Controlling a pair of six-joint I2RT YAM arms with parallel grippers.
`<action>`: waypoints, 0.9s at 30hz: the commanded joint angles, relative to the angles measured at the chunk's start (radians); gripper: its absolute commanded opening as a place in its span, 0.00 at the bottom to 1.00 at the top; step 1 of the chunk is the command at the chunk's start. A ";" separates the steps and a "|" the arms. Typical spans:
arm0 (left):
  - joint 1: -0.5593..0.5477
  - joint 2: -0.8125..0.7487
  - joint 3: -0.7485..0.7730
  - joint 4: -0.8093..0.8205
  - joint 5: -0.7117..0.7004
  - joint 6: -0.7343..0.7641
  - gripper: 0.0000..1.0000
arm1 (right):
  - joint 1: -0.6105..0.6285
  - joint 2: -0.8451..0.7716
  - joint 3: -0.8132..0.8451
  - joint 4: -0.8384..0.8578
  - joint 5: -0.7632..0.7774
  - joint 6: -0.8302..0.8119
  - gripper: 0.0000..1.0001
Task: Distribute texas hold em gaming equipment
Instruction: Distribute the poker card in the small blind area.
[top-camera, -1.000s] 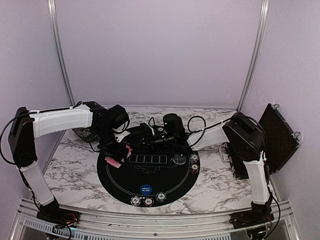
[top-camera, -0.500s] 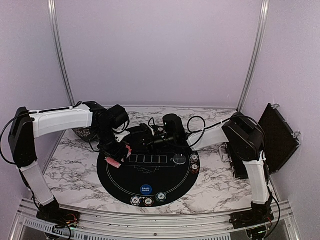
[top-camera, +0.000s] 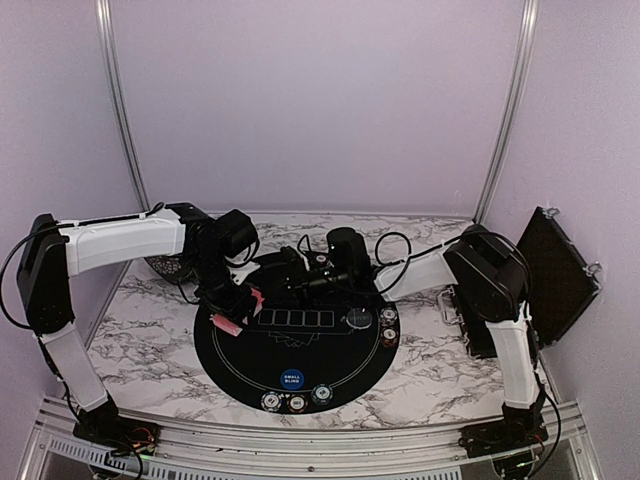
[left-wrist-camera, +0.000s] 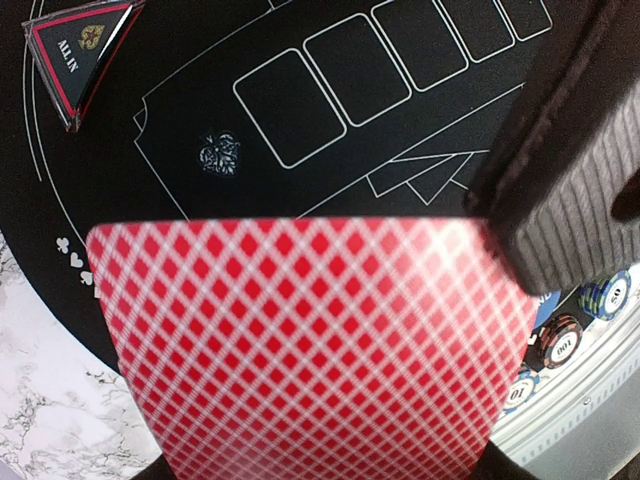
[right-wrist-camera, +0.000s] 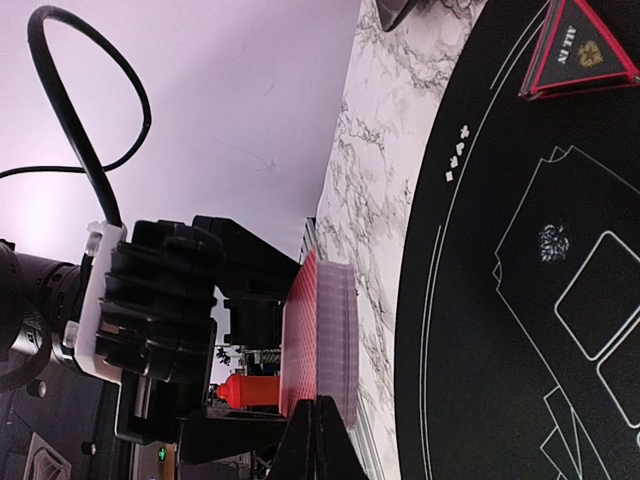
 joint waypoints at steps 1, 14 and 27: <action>-0.003 0.006 0.018 -0.024 -0.003 0.002 0.57 | -0.022 -0.019 0.008 0.011 -0.007 0.000 0.00; -0.004 0.002 0.016 -0.024 -0.006 -0.003 0.57 | -0.056 -0.058 -0.028 0.014 -0.004 -0.002 0.00; -0.004 -0.008 0.006 -0.024 -0.008 -0.011 0.57 | -0.095 -0.105 -0.102 0.062 -0.005 0.016 0.00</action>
